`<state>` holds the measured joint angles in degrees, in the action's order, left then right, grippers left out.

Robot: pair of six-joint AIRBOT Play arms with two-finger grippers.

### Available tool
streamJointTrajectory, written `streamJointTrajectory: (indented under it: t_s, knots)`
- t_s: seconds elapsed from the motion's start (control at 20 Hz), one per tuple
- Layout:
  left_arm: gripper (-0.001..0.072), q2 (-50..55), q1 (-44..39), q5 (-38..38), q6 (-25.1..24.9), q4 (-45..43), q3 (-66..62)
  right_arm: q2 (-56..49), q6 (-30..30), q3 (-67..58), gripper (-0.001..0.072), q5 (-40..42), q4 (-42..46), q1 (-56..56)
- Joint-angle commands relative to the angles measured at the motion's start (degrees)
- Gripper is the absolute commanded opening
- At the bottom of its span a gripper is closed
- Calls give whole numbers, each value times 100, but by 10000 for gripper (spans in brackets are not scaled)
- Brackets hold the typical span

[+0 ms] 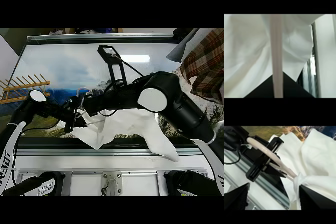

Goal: Fold the clothes and pants, and hang the long-sleeved shirts on hangers.

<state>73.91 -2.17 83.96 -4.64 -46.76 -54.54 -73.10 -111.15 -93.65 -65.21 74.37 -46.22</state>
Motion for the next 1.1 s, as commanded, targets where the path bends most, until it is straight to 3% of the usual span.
streamJointTrajectory:
  t_s: [0.0,0.35,0.5,0.8,1.05]
  knots:
    - [19,2,2,4,-2,-2,2,195,39,-2,672,-238,-9,72]
    - [20,2,2,7,0,-4,2,96,649,0,663,-238,-909,55]
    - [20,2,2,4,22,-2,2,-57,780,-2,657,-232,-911,-42]
    - [20,2,2,7,57,-2,2,-269,1690,-2,656,-13,-807,-398]
    - [20,2,2,7,59,-4,2,-258,1692,-4,656,61,-286,-459]
